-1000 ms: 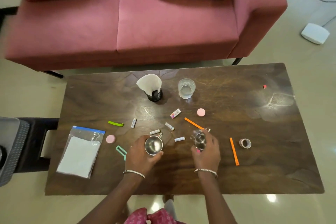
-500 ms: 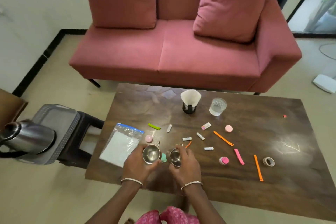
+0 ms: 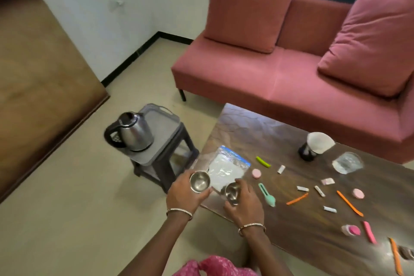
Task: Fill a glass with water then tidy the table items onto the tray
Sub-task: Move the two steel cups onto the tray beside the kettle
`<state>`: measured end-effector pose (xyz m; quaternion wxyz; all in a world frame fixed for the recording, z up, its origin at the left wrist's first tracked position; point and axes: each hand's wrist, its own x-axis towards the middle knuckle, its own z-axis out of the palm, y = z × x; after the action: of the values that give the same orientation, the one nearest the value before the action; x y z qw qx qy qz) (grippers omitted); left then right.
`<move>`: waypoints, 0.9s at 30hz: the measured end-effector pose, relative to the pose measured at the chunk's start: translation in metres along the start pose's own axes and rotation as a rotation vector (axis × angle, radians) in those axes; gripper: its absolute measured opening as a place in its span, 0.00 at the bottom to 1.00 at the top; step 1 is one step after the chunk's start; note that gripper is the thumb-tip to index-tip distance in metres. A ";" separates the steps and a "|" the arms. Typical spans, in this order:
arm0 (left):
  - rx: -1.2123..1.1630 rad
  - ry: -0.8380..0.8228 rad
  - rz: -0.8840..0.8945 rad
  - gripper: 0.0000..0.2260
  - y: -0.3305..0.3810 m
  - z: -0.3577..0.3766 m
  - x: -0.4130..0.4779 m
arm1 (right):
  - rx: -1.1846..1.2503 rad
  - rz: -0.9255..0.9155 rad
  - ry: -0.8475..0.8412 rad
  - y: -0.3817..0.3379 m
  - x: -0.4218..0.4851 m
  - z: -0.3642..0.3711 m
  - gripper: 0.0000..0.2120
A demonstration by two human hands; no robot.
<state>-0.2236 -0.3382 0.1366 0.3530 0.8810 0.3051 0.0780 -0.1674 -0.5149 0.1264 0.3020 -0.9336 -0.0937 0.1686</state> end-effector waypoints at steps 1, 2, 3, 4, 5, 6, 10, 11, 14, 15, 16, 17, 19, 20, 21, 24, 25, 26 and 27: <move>-0.001 0.017 -0.014 0.26 -0.010 -0.012 0.004 | -0.004 -0.006 -0.007 -0.014 0.001 0.009 0.32; 0.001 0.038 -0.026 0.26 -0.020 -0.023 0.009 | -0.004 -0.015 -0.017 -0.028 0.003 0.018 0.32; 0.003 0.055 -0.037 0.25 -0.027 -0.032 0.013 | -0.002 -0.020 -0.030 -0.039 0.005 0.025 0.31; 0.001 0.076 -0.052 0.25 -0.036 -0.042 0.018 | -0.003 -0.029 -0.045 -0.053 0.008 0.032 0.30; 0.000 0.095 -0.069 0.25 -0.043 -0.052 0.023 | -0.006 -0.039 -0.058 -0.066 0.012 0.039 0.29; -0.002 0.115 -0.084 0.25 -0.051 -0.060 0.028 | -0.010 -0.052 -0.066 -0.078 0.017 0.046 0.27; 0.011 0.195 -0.134 0.26 -0.073 -0.088 0.057 | -0.056 -0.132 -0.104 -0.120 0.046 0.067 0.27; 0.015 0.203 -0.149 0.26 -0.079 -0.093 0.067 | -0.075 -0.154 -0.113 -0.130 0.057 0.073 0.28; 0.020 0.215 -0.171 0.28 -0.095 -0.107 0.097 | -0.091 -0.204 -0.127 -0.158 0.086 0.088 0.28; 0.014 0.220 -0.177 0.28 -0.100 -0.111 0.108 | -0.094 -0.218 -0.127 -0.168 0.096 0.094 0.28; 0.008 0.221 -0.183 0.28 -0.105 -0.115 0.121 | -0.095 -0.231 -0.123 -0.177 0.107 0.100 0.28; 0.002 0.223 -0.189 0.27 -0.109 -0.120 0.134 | -0.091 -0.240 -0.120 -0.186 0.118 0.106 0.27; -0.007 0.230 -0.193 0.27 -0.116 -0.128 0.159 | -0.085 -0.249 -0.115 -0.205 0.139 0.116 0.28; -0.008 0.229 -0.200 0.27 -0.119 -0.132 0.172 | -0.087 -0.250 -0.118 -0.214 0.150 0.121 0.29; -0.005 0.224 -0.207 0.27 -0.123 -0.137 0.187 | -0.087 -0.248 -0.121 -0.224 0.163 0.126 0.29; 0.017 0.193 -0.203 0.27 -0.132 -0.149 0.230 | -0.078 -0.239 -0.117 -0.252 0.195 0.139 0.28; 0.019 0.181 -0.203 0.28 -0.135 -0.152 0.245 | -0.077 -0.238 -0.110 -0.260 0.206 0.143 0.27; 0.015 0.173 -0.202 0.28 -0.137 -0.155 0.259 | -0.078 -0.242 -0.103 -0.269 0.217 0.147 0.26; 0.004 0.170 -0.202 0.28 -0.139 -0.159 0.273 | -0.082 -0.245 -0.103 -0.277 0.228 0.150 0.25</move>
<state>-0.1275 -0.0066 0.1394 0.3300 0.8368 0.4214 0.1156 -0.0324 -0.1502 0.1188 0.2766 -0.9168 -0.2294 0.1743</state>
